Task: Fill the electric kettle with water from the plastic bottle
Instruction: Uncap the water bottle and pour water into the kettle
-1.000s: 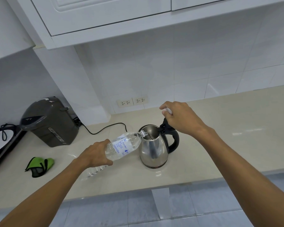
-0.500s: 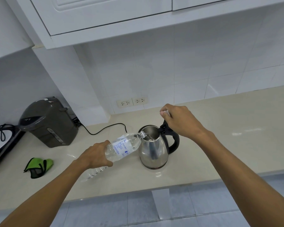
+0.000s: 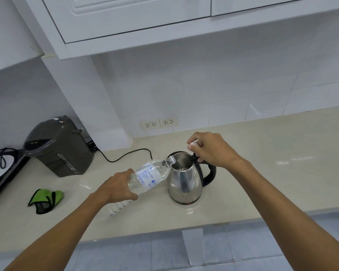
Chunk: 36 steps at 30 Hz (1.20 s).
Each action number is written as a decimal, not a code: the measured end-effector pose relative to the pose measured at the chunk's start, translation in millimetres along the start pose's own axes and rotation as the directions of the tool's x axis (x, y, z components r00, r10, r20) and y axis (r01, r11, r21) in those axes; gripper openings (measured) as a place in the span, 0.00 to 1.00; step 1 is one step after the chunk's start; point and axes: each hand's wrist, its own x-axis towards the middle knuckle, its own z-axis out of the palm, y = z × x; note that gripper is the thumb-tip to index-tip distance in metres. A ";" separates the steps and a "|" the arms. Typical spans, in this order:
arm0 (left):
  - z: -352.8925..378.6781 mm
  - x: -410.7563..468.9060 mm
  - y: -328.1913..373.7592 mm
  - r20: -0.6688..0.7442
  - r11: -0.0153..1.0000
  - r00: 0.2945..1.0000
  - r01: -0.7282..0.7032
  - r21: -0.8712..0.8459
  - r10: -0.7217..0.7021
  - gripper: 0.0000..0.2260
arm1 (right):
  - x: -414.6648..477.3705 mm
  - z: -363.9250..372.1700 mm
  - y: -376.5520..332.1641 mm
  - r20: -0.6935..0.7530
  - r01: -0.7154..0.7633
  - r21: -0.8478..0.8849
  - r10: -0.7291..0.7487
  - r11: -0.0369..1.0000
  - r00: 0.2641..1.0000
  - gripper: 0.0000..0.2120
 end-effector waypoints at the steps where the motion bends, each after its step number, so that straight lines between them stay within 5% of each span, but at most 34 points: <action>1: 0.6 -0.5 0.6 0.001 1.000 1.000 0.001 -0.010 -0.001 0.28 | 1.5 1.3 -0.3 0.006 -0.010 0.023 0.009 1.000 1.000 0.06; 9: 5.5 -7.4 5.2 -0.022 0.994 1.000 0.002 -0.109 -0.005 0.26 | 4.0 6.0 -10.1 0.045 -0.036 0.083 0.032 0.996 0.998 0.14; 27: 56.6 -39.9 47.8 -0.105 0.858 0.994 -0.088 -0.505 0.041 0.24 | 10.4 20.1 -10.3 0.117 -0.044 0.029 0.041 0.999 0.992 0.10; 32: 68.0 -46.1 64.8 -0.103 0.796 0.991 -0.131 -0.591 0.087 0.26 | 8.1 -15.6 -19.5 0.274 0.135 -0.192 -0.079 0.972 0.958 0.12; 36: 69.2 -50.8 75.7 -0.084 0.736 0.985 -0.170 -0.656 0.153 0.29 | 5.5 -44.2 -31.8 0.401 0.219 -0.145 -0.145 0.965 0.905 0.14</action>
